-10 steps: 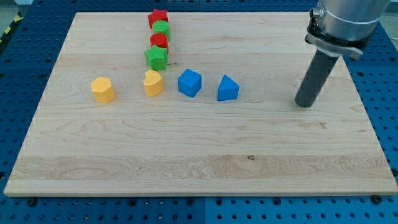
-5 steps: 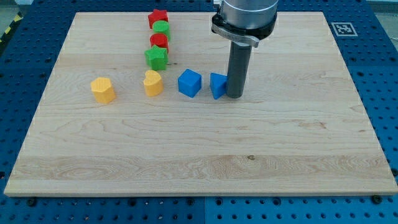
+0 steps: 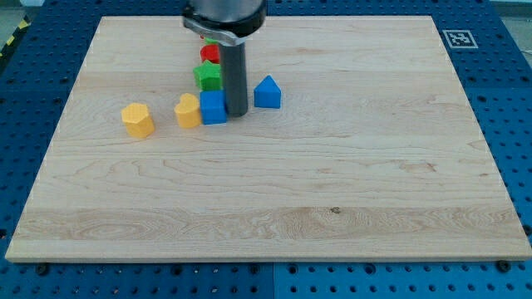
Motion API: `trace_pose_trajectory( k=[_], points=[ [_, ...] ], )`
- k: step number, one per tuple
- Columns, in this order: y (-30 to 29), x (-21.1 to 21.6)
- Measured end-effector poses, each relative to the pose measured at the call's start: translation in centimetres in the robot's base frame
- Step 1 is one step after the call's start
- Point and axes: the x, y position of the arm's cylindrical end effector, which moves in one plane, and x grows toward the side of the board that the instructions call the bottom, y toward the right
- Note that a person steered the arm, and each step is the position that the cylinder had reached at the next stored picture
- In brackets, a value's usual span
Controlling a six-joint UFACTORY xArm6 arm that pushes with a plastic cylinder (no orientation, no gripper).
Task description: Push the blue cube into the yellow heart
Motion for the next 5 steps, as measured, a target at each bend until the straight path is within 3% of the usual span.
trace_pose_trajectory(
  k=[5],
  points=[
    [-3.2,-0.1]
  ],
)
